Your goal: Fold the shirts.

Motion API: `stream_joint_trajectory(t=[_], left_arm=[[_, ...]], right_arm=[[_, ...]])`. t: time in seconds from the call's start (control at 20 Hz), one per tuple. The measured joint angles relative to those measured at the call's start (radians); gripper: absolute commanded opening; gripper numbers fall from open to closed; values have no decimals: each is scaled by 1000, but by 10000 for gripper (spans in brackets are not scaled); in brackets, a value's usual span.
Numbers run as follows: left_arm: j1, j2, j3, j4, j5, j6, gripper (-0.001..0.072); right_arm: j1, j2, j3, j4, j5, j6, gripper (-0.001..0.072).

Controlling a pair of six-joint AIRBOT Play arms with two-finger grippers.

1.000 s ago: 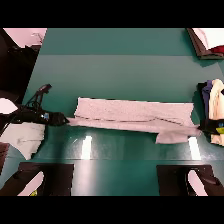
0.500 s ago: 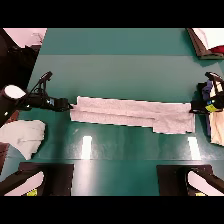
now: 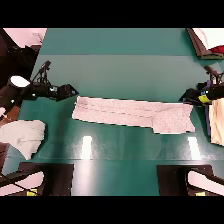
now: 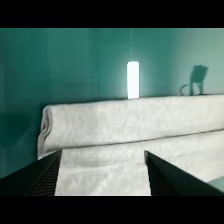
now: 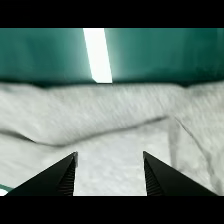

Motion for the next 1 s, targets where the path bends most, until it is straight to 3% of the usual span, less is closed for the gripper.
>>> stream_joint_trajectory(t=[0.05, 0.1, 0.15, 0.2, 0.3, 0.65, 0.9, 1.0], left_arm=[[0, -2, 21, -6, -15, -4, 592], [0, -3, 39, -12, -39, -8, 388], [0, -4, 52, -19, -66, -10, 120], [-1, -5, 61, -22, -92, -11, 31], [-3, -6, 73, -27, -127, -14, 32], [-120, -7, 85, -34, -135, -16, 31], [-231, -8, 85, -35, -90, -16, 23], [-267, -13, 85, -34, -73, -16, 23]], right_arm=[[-21, 1, 0, 36, -3, -14, 488], [-46, 5, -1, 65, 1, -33, 488], [-75, 11, -7, 88, 14, -53, 489], [-105, 18, -17, 101, 34, -71, 492], [-175, 31, -50, 125, 66, -111, 643], [-400, -35, -171, 150, 130, -240, 611], [-432, -150, -182, 159, 145, -309, 604], [-417, -176, -183, 168, 151, -328, 568]])
